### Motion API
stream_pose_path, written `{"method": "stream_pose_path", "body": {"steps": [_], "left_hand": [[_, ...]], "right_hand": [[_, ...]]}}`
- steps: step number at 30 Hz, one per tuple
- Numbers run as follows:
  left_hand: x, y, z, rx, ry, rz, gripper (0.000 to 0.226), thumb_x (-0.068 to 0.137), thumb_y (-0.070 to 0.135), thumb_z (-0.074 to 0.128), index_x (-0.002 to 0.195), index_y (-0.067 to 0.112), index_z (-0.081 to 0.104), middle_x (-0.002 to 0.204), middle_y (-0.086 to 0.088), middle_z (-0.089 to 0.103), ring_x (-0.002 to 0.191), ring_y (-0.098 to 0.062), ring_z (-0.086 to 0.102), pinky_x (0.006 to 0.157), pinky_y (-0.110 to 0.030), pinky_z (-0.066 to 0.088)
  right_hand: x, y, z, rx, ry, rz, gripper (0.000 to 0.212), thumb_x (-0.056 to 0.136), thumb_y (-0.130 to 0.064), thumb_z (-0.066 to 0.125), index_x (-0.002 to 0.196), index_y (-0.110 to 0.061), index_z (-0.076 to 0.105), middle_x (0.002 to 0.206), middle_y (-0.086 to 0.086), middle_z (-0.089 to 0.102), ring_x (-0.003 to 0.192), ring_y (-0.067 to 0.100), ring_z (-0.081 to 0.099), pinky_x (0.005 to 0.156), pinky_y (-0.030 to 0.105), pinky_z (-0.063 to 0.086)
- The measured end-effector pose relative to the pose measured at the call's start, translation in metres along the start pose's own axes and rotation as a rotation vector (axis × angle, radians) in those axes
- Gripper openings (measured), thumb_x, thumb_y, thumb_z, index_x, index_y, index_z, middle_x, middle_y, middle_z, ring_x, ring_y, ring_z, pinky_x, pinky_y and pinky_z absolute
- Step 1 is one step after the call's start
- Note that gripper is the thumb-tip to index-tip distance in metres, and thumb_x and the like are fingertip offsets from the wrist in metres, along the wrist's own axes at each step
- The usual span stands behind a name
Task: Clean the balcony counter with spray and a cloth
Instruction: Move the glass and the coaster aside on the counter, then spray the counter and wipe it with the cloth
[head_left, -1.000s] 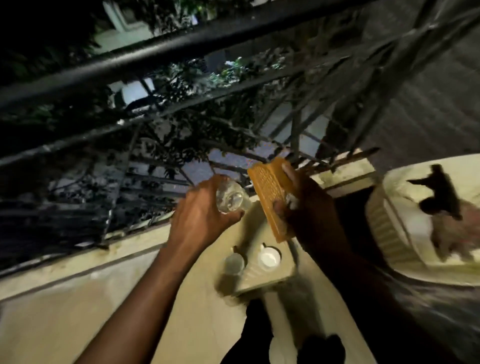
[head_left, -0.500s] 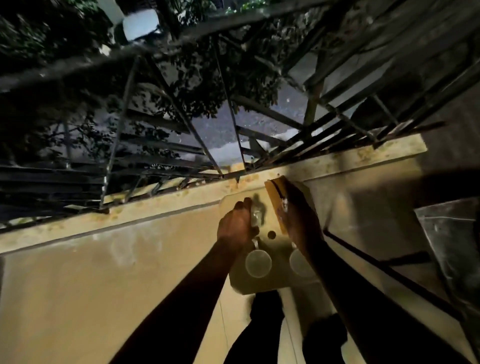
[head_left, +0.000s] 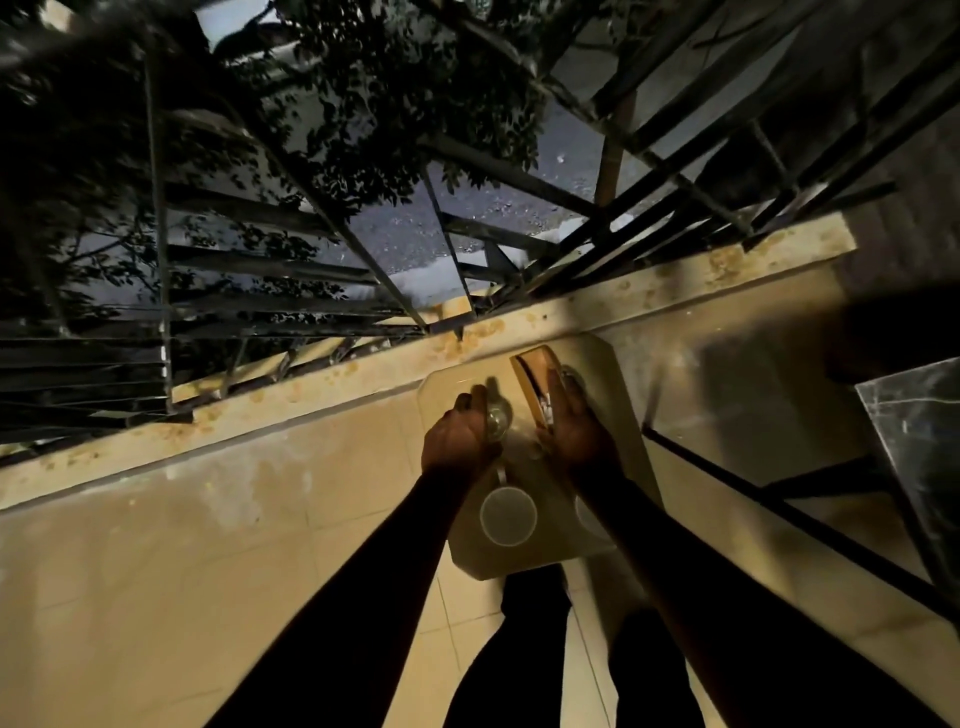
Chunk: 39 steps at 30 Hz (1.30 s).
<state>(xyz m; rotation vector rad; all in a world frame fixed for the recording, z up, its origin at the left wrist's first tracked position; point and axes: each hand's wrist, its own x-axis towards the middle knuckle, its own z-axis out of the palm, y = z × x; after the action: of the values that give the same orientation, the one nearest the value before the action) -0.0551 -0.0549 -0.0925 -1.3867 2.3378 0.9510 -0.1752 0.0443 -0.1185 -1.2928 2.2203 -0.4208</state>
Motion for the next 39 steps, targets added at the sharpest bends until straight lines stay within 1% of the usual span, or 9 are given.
{"method": "stream_pose_path", "body": {"steps": [3,6,9,15,19,25,27,34,39], "left_hand": [[0.000,0.001,0.005,-0.007,-0.004,0.006,0.041,0.097,0.043,0.040,0.129,0.018,0.037,0.110,-0.013,0.056,0.094,-0.033,0.062,0.071,-0.034,0.043],[-0.007,-0.001,0.004,0.066,0.000,0.041,0.063,0.085,0.047,0.059,0.136,0.021,0.033,0.122,-0.011,0.052,0.102,-0.032,0.058,0.080,-0.038,0.047],[-0.014,-0.006,-0.011,0.128,0.123,0.068,0.088,0.069,0.049,0.071,0.143,0.023,0.031,0.139,-0.010,0.043,0.117,-0.031,0.049,0.094,-0.042,0.044],[-0.055,0.074,-0.075,-0.110,0.350,0.232,0.068,0.076,0.053,0.057,0.136,0.023,0.042,0.135,-0.010,0.048,0.120,-0.029,0.049,0.094,-0.037,0.044],[-0.096,0.136,-0.110,-0.113,0.456,0.397,0.060,0.083,0.039,0.068,0.134,0.019,0.045,0.129,-0.009,0.051,0.117,-0.027,0.050,0.091,-0.036,0.046],[-0.184,0.235,-0.128,-0.160,0.525,0.579,0.051,0.087,0.042,0.061,0.132,0.022,0.047,0.128,-0.002,0.051,0.114,-0.016,0.050,0.084,-0.025,0.042],[-0.202,0.267,-0.122,-0.172,0.491,0.630,0.051,0.088,0.044,0.060,0.132,0.022,0.047,0.130,-0.003,0.051,0.117,-0.018,0.051,0.089,-0.029,0.045],[-0.229,0.381,-0.065,-0.178,0.283,0.728,0.057,0.077,0.042,0.064,0.128,0.021,0.052,0.126,-0.005,0.056,0.117,-0.022,0.054,0.100,-0.031,0.044],[-0.224,0.426,-0.024,-0.122,0.134,0.643,0.104,0.072,0.035,0.080,0.151,0.019,0.015,0.153,-0.007,0.032,0.140,-0.024,0.032,0.108,-0.027,0.028]], "right_hand": [[-0.002,0.000,-0.009,-0.024,0.063,-0.035,0.068,0.091,-0.026,0.055,0.148,-0.009,0.022,0.155,0.012,0.018,0.139,0.024,0.025,0.104,0.033,0.035],[-0.010,-0.001,-0.020,-0.048,0.141,-0.099,0.068,0.082,-0.034,0.064,0.140,-0.007,0.040,0.146,0.014,0.039,0.134,0.031,0.036,0.100,0.044,0.045],[-0.025,-0.015,-0.042,0.023,0.221,-0.067,0.063,0.084,-0.046,0.044,0.137,-0.011,0.044,0.140,0.015,0.047,0.122,0.032,0.052,0.092,0.041,0.051],[-0.068,-0.048,-0.151,0.221,0.396,-0.161,0.059,0.086,-0.045,0.047,0.134,-0.013,0.043,0.129,0.015,0.055,0.118,0.027,0.055,0.094,0.036,0.049],[-0.112,-0.060,-0.232,0.320,0.434,-0.144,0.060,0.090,-0.041,0.049,0.141,-0.012,0.038,0.139,0.009,0.045,0.126,0.011,0.039,0.098,0.007,0.027],[-0.195,-0.056,-0.332,0.442,0.552,-0.166,0.052,0.089,-0.029,0.060,0.137,-0.020,0.042,0.129,-0.005,0.046,0.116,-0.003,0.037,0.093,0.002,0.025],[-0.221,-0.040,-0.353,0.482,0.569,-0.143,0.049,0.090,-0.029,0.060,0.136,-0.025,0.043,0.125,-0.013,0.044,0.115,-0.006,0.038,0.093,0.006,0.029],[-0.290,0.069,-0.397,0.401,0.748,0.158,0.045,0.090,-0.028,0.060,0.132,-0.020,0.047,0.129,0.001,0.054,0.117,0.016,0.050,0.089,0.015,0.024],[-0.306,0.132,-0.401,0.389,0.685,0.331,0.064,0.084,-0.051,0.043,0.137,-0.017,0.040,0.128,0.013,0.053,0.114,0.033,0.052,0.100,0.049,0.038]]}}
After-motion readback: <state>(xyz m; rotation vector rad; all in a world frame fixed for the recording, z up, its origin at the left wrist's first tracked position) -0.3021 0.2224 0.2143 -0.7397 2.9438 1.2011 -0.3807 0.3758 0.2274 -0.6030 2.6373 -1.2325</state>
